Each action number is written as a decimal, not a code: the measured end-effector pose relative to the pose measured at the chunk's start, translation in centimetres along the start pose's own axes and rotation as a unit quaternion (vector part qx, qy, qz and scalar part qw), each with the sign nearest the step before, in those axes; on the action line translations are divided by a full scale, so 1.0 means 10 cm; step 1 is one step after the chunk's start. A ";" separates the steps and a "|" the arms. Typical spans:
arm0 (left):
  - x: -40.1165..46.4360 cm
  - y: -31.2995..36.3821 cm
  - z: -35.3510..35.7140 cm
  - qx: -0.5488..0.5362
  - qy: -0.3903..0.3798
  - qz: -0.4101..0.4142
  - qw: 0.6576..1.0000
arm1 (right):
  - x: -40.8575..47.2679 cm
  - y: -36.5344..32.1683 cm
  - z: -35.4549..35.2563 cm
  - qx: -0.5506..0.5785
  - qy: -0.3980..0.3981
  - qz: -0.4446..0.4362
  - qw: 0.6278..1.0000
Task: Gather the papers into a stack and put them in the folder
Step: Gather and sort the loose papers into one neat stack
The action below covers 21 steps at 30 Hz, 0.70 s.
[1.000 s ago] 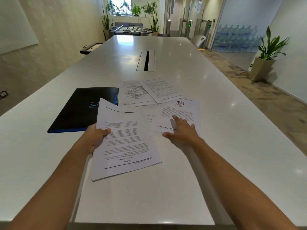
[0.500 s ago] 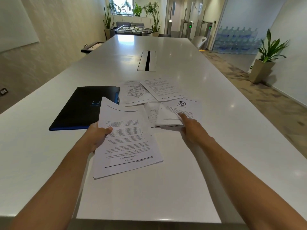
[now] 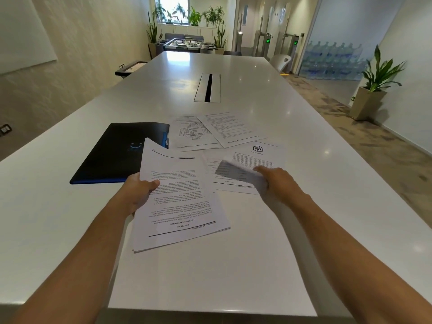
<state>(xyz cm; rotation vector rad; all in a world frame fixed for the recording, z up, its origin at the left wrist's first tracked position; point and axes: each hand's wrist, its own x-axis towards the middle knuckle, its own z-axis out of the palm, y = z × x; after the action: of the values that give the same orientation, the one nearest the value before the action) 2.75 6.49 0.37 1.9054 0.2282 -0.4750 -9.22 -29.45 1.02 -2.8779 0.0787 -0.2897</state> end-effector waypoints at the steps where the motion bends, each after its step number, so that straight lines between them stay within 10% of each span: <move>1: 0.00 0.00 -0.01 -0.003 -0.003 -0.001 1.000 | 0.00 0.01 -0.04 -0.009 0.007 0.008 1.000; 13: 0.00 0.05 0.02 -0.036 -0.032 -0.027 0.999 | 0.10 -0.64 -0.36 0.021 0.129 -0.022 0.991; 21: -0.02 0.00 -0.05 -0.140 -0.040 -0.034 0.989 | -0.21 -1.35 0.18 0.034 0.001 -0.222 0.974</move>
<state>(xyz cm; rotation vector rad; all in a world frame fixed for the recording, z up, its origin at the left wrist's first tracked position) 2.70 7.00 0.59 1.6063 0.2935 -0.5350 -10.48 -15.78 2.24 -2.7958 -0.5683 -0.3675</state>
